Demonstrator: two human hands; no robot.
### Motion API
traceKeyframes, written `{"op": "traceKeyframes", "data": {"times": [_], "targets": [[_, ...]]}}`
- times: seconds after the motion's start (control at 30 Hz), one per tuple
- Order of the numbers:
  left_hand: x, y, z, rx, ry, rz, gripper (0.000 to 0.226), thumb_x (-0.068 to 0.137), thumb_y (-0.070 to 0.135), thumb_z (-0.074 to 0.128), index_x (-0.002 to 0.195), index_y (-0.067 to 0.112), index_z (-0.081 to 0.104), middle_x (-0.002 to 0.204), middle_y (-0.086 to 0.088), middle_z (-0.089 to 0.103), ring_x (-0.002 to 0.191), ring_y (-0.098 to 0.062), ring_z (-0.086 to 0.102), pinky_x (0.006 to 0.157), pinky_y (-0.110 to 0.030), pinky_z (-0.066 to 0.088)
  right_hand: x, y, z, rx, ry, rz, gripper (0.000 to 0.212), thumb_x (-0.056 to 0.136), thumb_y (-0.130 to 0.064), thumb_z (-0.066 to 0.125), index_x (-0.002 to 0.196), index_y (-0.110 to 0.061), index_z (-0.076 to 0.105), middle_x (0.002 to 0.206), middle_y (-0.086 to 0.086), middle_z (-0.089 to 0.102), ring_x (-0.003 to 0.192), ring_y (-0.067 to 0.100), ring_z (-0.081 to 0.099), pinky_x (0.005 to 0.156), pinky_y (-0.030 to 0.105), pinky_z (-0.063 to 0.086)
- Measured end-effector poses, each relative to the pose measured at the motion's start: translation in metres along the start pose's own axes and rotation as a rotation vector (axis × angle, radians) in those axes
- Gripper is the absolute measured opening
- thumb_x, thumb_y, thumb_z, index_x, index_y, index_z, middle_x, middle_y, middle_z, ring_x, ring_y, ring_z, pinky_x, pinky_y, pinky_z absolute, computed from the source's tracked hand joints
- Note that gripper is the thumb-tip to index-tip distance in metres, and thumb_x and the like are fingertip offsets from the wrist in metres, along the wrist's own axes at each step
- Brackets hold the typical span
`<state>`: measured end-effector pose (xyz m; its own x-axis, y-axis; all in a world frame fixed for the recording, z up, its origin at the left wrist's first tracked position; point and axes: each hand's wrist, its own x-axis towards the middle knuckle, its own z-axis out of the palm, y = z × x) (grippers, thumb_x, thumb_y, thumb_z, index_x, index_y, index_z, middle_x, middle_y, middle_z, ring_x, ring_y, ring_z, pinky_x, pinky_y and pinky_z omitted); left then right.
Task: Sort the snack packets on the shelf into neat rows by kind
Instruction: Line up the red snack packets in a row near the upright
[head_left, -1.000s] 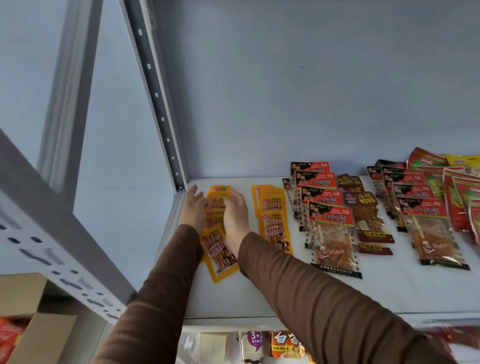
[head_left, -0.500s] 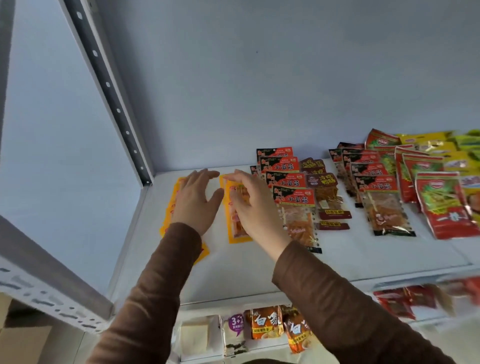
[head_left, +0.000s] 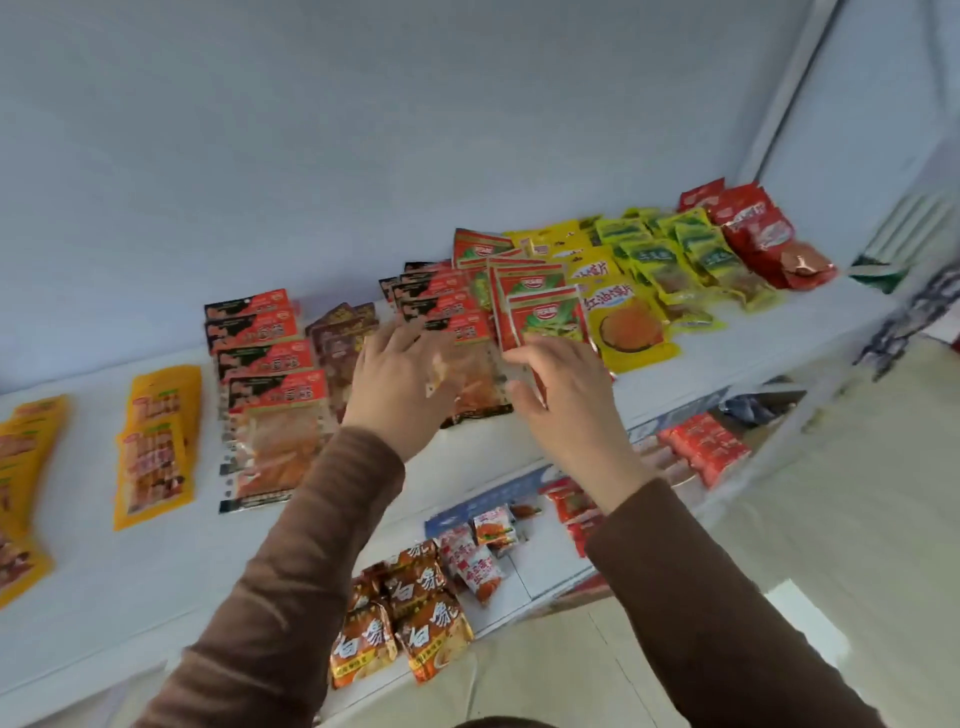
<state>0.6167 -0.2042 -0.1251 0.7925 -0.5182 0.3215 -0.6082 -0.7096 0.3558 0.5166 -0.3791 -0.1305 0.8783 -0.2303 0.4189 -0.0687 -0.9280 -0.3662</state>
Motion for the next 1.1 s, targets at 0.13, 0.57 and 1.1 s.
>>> {"op": "traceKeyframes", "data": {"times": [0.13,0.57,1.1], "targets": [[0.018,0.096,0.054,-0.029,-0.059,0.030,0.046,0.094,0.043,0.056,0.139,0.030,0.054,0.154,-0.003,0.044,0.149,-0.028,0.024,0.121,-0.049,0.020,-0.019,0.098,-0.050,-0.048,0.006,0.048,0.025,0.095,-0.029,0.058,0.119,-0.025,0.064,0.134,-0.004,0.056,0.127,0.023,0.045,0.103,0.040,0.035],[0.093,0.258,0.154,-0.024,-0.153,0.121,0.048,0.095,0.049,0.056,0.140,0.032,0.052,0.157,0.000,0.039,0.150,-0.027,0.018,0.122,-0.045,0.016,-0.009,0.288,-0.122,0.011,0.012,0.122,0.026,0.092,-0.025,0.062,0.118,-0.023,0.065,0.134,-0.001,0.059,0.126,0.022,0.047,0.105,0.043,0.038],[0.297,0.383,0.242,-0.187,-0.172,0.162,0.063,0.093,0.033,0.063,0.150,0.016,0.040,0.156,-0.008,0.038,0.146,-0.024,0.028,0.118,-0.031,0.016,0.147,0.477,-0.158,-0.047,-0.054,0.177,0.037,0.095,-0.028,0.059,0.128,-0.013,0.054,0.127,0.010,0.058,0.117,0.033,0.049,0.095,0.043,0.043]]}}
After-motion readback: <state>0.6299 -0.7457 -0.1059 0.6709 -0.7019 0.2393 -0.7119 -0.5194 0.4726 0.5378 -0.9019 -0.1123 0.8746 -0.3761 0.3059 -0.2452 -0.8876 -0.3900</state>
